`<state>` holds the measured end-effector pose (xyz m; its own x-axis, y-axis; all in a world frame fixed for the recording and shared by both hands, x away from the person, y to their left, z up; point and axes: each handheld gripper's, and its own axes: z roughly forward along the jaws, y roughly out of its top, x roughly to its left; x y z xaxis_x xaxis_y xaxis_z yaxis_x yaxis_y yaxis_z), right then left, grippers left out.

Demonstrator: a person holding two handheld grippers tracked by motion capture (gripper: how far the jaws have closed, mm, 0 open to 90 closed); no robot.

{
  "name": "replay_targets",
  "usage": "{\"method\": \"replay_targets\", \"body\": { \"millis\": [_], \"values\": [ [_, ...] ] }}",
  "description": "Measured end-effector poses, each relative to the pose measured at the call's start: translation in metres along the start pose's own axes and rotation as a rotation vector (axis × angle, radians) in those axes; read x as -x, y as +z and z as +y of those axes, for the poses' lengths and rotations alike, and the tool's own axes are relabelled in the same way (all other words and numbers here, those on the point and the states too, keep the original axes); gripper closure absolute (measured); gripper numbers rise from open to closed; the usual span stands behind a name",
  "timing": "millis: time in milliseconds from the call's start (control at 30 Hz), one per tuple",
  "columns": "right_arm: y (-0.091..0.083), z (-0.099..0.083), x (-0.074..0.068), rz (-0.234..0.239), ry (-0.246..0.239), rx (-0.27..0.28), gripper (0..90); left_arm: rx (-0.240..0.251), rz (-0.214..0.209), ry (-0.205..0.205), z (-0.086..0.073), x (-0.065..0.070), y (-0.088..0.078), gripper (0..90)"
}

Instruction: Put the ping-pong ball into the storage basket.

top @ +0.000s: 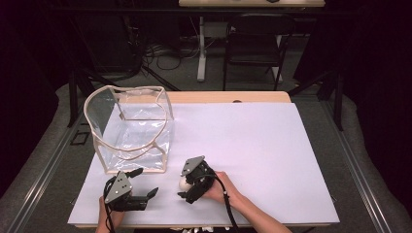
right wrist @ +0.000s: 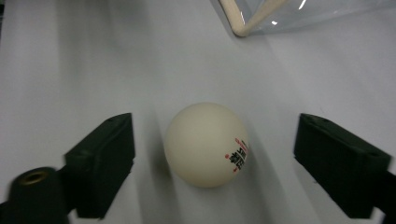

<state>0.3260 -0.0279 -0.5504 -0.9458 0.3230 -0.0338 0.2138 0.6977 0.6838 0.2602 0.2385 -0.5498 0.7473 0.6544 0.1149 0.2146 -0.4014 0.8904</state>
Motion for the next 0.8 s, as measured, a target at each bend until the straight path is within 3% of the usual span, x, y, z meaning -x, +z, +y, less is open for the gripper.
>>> {"method": "replay_targets", "body": {
  "millis": [167, 433, 467, 800],
  "values": [
    [0.0036, -0.0026, -0.0008, -0.021, -0.001, -0.030, 25.4, -0.001, 0.004, 0.000, 0.0000, -0.0003, -0.0011, 16.0],
    [0.0023, -0.0050, -0.0012, -0.018, -0.010, -0.032, 40.3, 0.000, 0.003, 0.001, -0.0002, -0.0001, -0.0011, 15.9],
    [0.0019, -0.0053, -0.0013, -0.013, -0.013, -0.029, 45.4, -0.001, 0.002, 0.003, -0.0001, -0.0001, -0.0012, 15.9],
    [0.0005, -0.0051, -0.0019, -0.014, -0.028, -0.021, 50.3, -0.001, 0.001, 0.006, -0.0001, 0.0005, -0.0019, 15.9]
  ]
}}
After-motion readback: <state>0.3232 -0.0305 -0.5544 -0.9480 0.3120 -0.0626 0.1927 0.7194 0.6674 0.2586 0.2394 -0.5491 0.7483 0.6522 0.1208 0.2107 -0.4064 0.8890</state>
